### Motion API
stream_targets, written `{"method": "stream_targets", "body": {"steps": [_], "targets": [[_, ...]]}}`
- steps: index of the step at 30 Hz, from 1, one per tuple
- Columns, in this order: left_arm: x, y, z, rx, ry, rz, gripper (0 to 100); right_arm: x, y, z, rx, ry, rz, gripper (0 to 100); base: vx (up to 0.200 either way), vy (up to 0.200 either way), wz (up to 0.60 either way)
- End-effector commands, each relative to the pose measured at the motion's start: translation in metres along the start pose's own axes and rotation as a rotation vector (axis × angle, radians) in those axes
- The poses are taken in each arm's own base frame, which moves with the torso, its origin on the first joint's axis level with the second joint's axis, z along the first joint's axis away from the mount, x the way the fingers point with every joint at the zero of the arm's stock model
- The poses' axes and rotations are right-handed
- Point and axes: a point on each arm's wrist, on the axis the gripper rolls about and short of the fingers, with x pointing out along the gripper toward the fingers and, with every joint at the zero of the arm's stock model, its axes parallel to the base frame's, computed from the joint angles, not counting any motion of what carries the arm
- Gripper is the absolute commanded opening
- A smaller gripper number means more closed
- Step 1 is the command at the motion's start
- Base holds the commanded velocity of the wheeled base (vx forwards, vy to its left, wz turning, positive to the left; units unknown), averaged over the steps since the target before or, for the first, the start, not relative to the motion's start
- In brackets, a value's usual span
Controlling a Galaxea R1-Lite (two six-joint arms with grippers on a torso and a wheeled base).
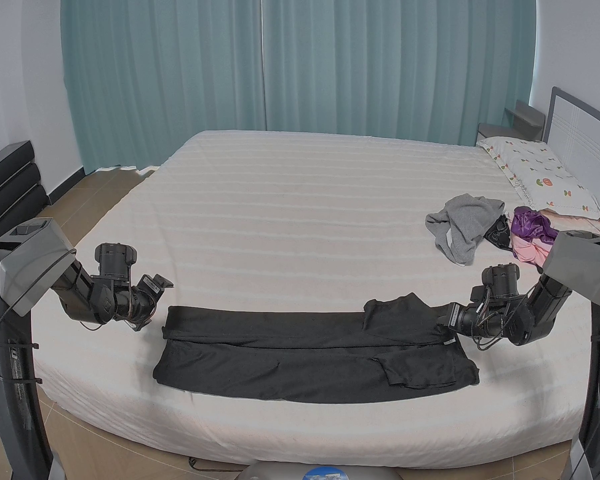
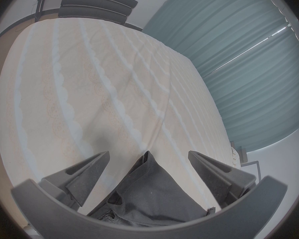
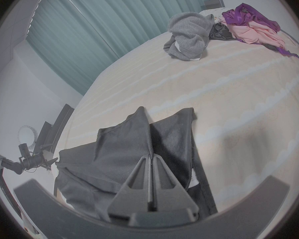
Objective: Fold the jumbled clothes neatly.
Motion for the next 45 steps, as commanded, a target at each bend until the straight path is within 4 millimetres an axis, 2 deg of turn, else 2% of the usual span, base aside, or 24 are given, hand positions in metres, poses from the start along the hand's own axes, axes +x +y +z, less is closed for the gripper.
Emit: {"method": "stream_targets", "body": {"steps": [1,7,15,25,26,31,37,39,42,45], "targets": [[0.0,0.0,0.0,0.0,0.0,0.001,100,-0.014,0.004,-0.001,-0.002,0.01,0.029,0,0.0,0.0,0.0],[0.0,0.0,0.0,0.0,0.001,0.002,100,-0.025,0.002,-0.005,-0.01,0.016,0.07,0,0.0,0.0,0.0],[0.0,0.001,0.0,0.002,0.001,0.004,100,-0.037,-0.013,-0.017,-0.101,0.038,0.044,0,0.0,0.0,0.0],[0.0,0.001,0.0,0.005,0.001,0.004,100,-0.038,-0.013,-0.027,-0.145,0.072,0.048,0,0.0,0.0,0.0],[0.0,0.0,0.0,0.005,0.0,0.003,100,-0.039,-0.014,-0.028,-0.148,0.077,0.046,100,0.0,0.0,0.0],[0.0,0.001,-0.001,0.003,0.003,0.006,100,-0.04,-0.013,-0.026,-0.153,0.068,0.049,100,0.0,0.0,0.0],[-0.007,0.005,-0.005,0.005,0.011,0.023,100,-0.05,0.004,-0.004,-0.107,-0.013,0.071,100,0.0,0.0,0.0],[-0.027,0.004,-0.008,0.01,0.018,0.024,100,-0.052,0.018,0.002,-0.049,-0.037,0.057,100,0.0,0.0,0.0],[-0.047,0.012,-0.019,0.017,0.049,0.047,100,-0.052,0.027,-0.001,0.005,-0.06,-0.025,100,0.0,0.0,0.0],[-0.054,0.016,-0.028,0.023,0.071,0.064,100,-0.054,0.032,-0.004,0.061,-0.079,-0.062,100,0.0,0.0,0.0]]}}
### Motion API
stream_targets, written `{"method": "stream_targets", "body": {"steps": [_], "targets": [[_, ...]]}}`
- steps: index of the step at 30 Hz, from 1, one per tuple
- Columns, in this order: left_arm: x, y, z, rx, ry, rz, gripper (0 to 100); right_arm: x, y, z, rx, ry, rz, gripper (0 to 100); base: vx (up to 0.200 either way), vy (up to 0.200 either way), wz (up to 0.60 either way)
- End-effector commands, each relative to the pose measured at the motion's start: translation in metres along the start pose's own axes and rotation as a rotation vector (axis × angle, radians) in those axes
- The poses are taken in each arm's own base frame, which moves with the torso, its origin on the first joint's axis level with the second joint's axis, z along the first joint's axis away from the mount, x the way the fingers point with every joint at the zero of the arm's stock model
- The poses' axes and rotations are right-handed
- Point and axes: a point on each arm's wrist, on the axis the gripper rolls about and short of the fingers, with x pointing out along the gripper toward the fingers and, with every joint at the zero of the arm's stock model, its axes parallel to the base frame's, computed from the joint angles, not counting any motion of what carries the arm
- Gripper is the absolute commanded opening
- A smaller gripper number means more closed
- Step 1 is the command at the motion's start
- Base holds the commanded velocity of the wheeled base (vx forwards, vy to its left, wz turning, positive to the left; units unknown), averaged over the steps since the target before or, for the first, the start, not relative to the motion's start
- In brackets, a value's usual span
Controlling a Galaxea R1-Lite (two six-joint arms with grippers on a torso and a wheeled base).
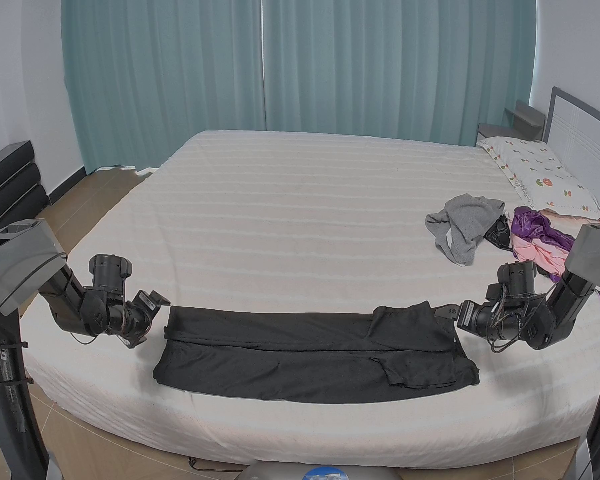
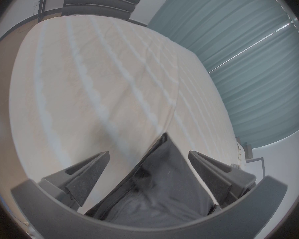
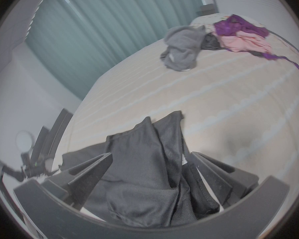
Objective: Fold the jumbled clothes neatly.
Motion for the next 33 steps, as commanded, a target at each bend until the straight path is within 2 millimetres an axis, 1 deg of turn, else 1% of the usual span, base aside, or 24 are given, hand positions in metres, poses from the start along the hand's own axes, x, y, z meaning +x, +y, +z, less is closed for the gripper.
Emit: {"method": "stream_targets", "body": {"steps": [1,4,6,9,11,12,13,16,17,18,19,23,27,29,33], "targets": [[-0.032,0.006,-0.017,0.029,0.033,0.015,100,-0.007,0.027,-0.002,0.1,-0.054,-0.042,100,0.0,0.0,0.0],[-0.029,0.007,-0.021,0.062,0.043,0.023,100,-0.004,0.032,-0.009,0.183,-0.061,-0.097,100,0.0,0.0,0.0],[-0.028,0.001,-0.024,0.074,0.041,0.014,100,-0.002,0.034,-0.013,0.212,-0.055,-0.121,100,0.0,0.0,0.0],[-0.017,-0.003,-0.031,0.094,0.04,0.012,100,0.001,0.03,-0.014,0.267,-0.052,-0.133,100,0.0,0.0,0.0],[-0.015,-0.005,-0.032,0.1,0.028,0.006,100,0.001,0.029,-0.015,0.272,-0.049,-0.139,100,0.0,0.0,0.0],[-0.008,-0.007,-0.037,0.112,0.015,0.003,100,0.0,0.026,-0.016,0.277,-0.045,-0.149,100,0.0,0.0,0.0],[-0.008,-0.008,-0.037,0.113,0.012,0.001,100,0.0,0.026,-0.016,0.277,-0.045,-0.149,100,0.0,0.0,0.0],[0.007,-0.011,-0.047,0.14,-0.014,0.005,100,-0.002,0.024,-0.021,0.278,-0.033,-0.16,100,0.0,0.0,0.0],[0.007,-0.011,-0.047,0.14,-0.014,0.005,100,-0.002,0.024,-0.021,0.278,-0.033,-0.16,100,0.0,0.0,0.0],[0.012,-0.011,-0.052,0.153,-0.022,0.02,100,-0.002,0.023,-0.021,0.279,-0.034,-0.167,100,0.0,0.0,0.0],[0.012,-0.012,-0.052,0.154,-0.034,0.029,0,-0.003,0.022,-0.022,0.281,-0.033,-0.17,100,0.0,0.0,0.0],[0.009,-0.01,-0.051,0.152,-0.053,0.045,0,-0.007,0.021,-0.023,0.284,-0.032,-0.179,100,0.0,0.0,0.0],[-0.002,-0.014,-0.046,0.144,-0.076,0.033,0,-0.014,0.023,-0.026,0.278,-0.017,-0.182,100,0.0,0.0,0.0],[-0.01,-0.019,-0.042,0.136,-0.103,0.018,0,-0.013,0.023,-0.028,0.278,0.001,-0.195,100,0.0,0.0,0.0],[-0.017,-0.025,-0.04,0.132,-0.123,0.001,0,-0.008,0.023,-0.031,0.275,0.029,-0.211,100,0.0,0.0,0.0]]}}
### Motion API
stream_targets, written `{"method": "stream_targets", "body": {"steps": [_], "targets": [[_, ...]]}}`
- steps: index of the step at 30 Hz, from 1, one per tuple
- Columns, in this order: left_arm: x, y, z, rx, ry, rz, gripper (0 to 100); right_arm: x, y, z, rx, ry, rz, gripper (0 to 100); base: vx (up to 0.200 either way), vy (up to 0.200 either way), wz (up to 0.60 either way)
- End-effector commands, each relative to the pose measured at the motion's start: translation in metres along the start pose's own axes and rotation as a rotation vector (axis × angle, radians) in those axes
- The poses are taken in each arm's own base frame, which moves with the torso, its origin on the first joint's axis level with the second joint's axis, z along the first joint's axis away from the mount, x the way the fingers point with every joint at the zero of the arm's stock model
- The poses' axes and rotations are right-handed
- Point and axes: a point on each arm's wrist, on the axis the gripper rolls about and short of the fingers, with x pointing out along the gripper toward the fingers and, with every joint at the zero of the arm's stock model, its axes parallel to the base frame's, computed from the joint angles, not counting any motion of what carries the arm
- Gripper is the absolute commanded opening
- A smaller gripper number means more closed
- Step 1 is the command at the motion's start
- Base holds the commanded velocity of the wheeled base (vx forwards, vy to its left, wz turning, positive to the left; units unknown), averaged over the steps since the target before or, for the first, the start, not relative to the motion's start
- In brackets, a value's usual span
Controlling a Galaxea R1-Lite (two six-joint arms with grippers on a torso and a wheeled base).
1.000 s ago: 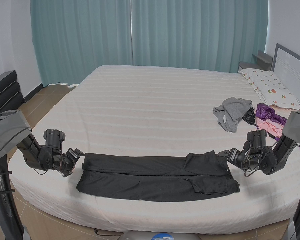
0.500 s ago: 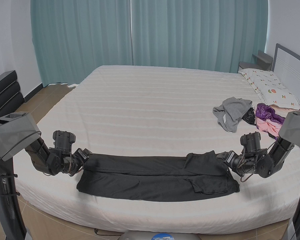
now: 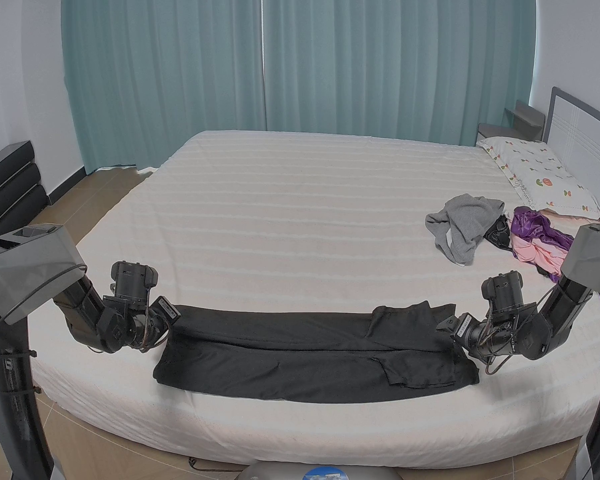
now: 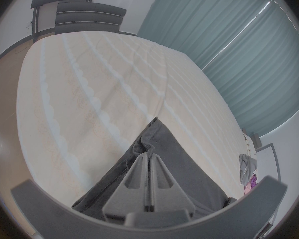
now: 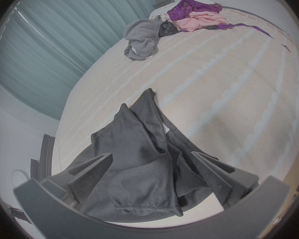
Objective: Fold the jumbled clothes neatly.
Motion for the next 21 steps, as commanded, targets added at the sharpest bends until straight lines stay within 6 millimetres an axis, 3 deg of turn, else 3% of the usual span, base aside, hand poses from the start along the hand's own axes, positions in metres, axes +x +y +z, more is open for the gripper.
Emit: {"method": "stream_targets", "body": {"steps": [1,7,19,20,21], "targets": [[-0.011,-0.007,0.006,-0.007,-0.023,-0.027,0,0.007,0.005,-0.004,-0.012,0.016,-0.001,100,0.0,0.0,0.0],[-0.009,-0.007,0.004,-0.007,-0.015,-0.026,0,0.034,0.009,-0.009,-0.03,-0.036,-0.072,100,0.0,0.0,0.0],[-0.008,-0.006,0.003,-0.009,-0.009,-0.028,0,0.037,0.014,-0.009,-0.032,-0.046,-0.054,100,0.0,0.0,0.0],[-0.008,-0.006,0.003,-0.007,-0.009,-0.028,0,0.037,0.015,-0.01,-0.034,-0.044,-0.054,0,0.0,0.0,0.0],[-0.008,-0.006,0.003,-0.007,-0.009,-0.028,0,0.037,0.014,-0.011,-0.035,-0.042,-0.056,0,0.0,0.0,0.0]]}}
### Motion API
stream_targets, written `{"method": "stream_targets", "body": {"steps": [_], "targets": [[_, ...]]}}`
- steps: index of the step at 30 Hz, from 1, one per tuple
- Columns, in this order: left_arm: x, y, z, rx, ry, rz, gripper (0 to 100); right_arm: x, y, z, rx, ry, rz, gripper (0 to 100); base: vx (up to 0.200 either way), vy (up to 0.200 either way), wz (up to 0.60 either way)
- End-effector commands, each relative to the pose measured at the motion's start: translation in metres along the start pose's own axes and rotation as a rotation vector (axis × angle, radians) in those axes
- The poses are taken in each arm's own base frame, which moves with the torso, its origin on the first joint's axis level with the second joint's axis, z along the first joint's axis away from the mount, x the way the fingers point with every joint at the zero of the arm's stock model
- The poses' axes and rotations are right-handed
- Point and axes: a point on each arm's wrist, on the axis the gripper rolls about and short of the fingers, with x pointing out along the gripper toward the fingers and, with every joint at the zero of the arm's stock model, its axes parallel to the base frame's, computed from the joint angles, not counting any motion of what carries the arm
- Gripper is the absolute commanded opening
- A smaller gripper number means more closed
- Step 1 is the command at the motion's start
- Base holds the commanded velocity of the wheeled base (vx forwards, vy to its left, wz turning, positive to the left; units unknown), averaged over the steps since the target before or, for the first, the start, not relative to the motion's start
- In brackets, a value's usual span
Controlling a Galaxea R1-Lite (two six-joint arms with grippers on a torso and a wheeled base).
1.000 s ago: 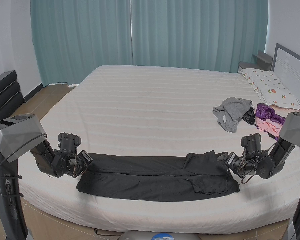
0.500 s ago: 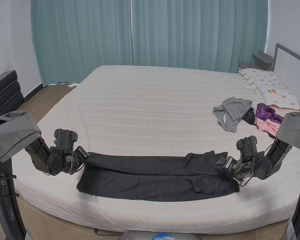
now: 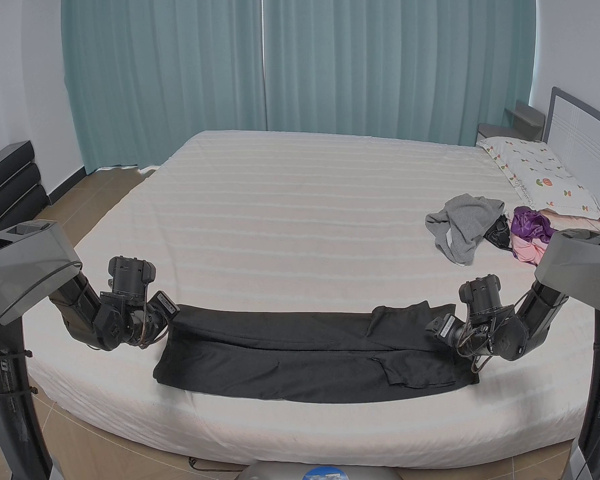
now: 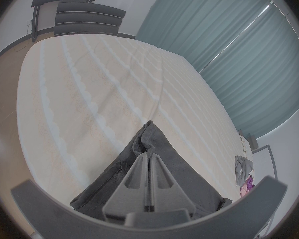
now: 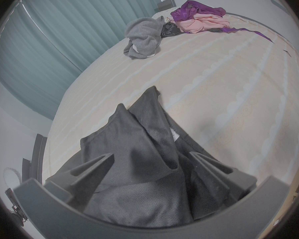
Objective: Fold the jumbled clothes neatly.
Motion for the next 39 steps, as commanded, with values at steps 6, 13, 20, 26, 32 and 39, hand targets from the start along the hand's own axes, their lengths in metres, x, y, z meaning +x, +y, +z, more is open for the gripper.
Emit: {"method": "stream_targets", "body": {"steps": [6,13,20,26,32,39], "targets": [[0.001,0.001,0.0,-0.001,0.0,0.003,0,0.0,0.0,0.0,0.003,0.0,0.0,0,0.0,0.0,0.0],[0.001,0.001,0.002,-0.003,-0.005,0.003,0,-0.009,0.002,0.014,0.041,-0.041,0.023,0,0.0,0.0,0.0],[0.001,-0.003,0.016,-0.019,-0.042,-0.018,0,-0.012,0.014,0.031,0.101,-0.091,0.074,0,0.0,0.0,0.0],[0.011,-0.019,0.056,-0.062,-0.152,-0.09,0,0.001,0.04,0.058,0.13,-0.184,0.149,0,0.0,0.0,0.0],[0.026,-0.02,0.06,-0.066,-0.165,-0.093,0,0.006,0.049,0.084,0.16,-0.252,0.184,0,0.0,0.0,0.0],[0.035,-0.023,0.061,-0.063,-0.169,-0.104,0,0.012,0.047,0.096,0.176,-0.277,0.185,0,0.0,0.0,0.0]]}}
